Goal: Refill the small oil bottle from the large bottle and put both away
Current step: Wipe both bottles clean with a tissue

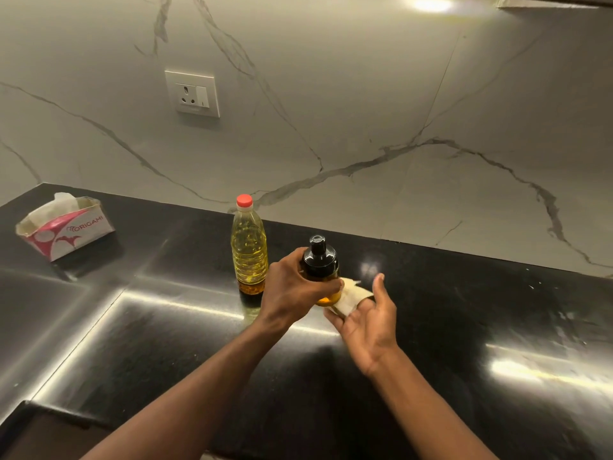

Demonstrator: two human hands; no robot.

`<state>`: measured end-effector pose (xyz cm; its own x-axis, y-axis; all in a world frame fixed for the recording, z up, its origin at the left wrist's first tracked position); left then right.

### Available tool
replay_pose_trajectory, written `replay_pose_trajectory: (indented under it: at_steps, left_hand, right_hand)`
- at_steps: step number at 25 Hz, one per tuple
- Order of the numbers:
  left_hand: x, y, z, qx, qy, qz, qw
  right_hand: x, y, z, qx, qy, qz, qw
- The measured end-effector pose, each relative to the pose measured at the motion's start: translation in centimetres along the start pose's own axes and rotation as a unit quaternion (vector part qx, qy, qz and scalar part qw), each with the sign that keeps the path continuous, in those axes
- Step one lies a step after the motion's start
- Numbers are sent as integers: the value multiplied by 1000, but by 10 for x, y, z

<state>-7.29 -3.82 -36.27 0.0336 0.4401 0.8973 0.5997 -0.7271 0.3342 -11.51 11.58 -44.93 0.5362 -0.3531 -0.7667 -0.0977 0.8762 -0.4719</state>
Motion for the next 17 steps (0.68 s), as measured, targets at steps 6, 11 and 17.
replay_pose_trajectory:
  at_steps: [6,11,17]
  left_hand:
    - [4,-7,4,-28,-17,-12,999]
    - [5,-10,12,-37,-31,-34,998]
    - [6,-13,10,-41,-62,-68,995]
  right_hand:
    - [-4,-25,-37,-28,-20,146,989]
    - [11,-17,-48,-87,-129,78,985]
    - [21,-2,-36,-103,-192,129,967]
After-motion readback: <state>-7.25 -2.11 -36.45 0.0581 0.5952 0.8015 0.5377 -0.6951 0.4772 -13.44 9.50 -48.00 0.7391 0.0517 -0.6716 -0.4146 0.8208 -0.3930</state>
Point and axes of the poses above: each hand's wrist, its own z-axis away from the middle knuckle, its own y-axis out of the back of the hand, x = y × z, the point moved 7 cm from there along -z, towards the middle knuckle, and after that the axes turned 9 degrees about x, right-handed, at the moved point
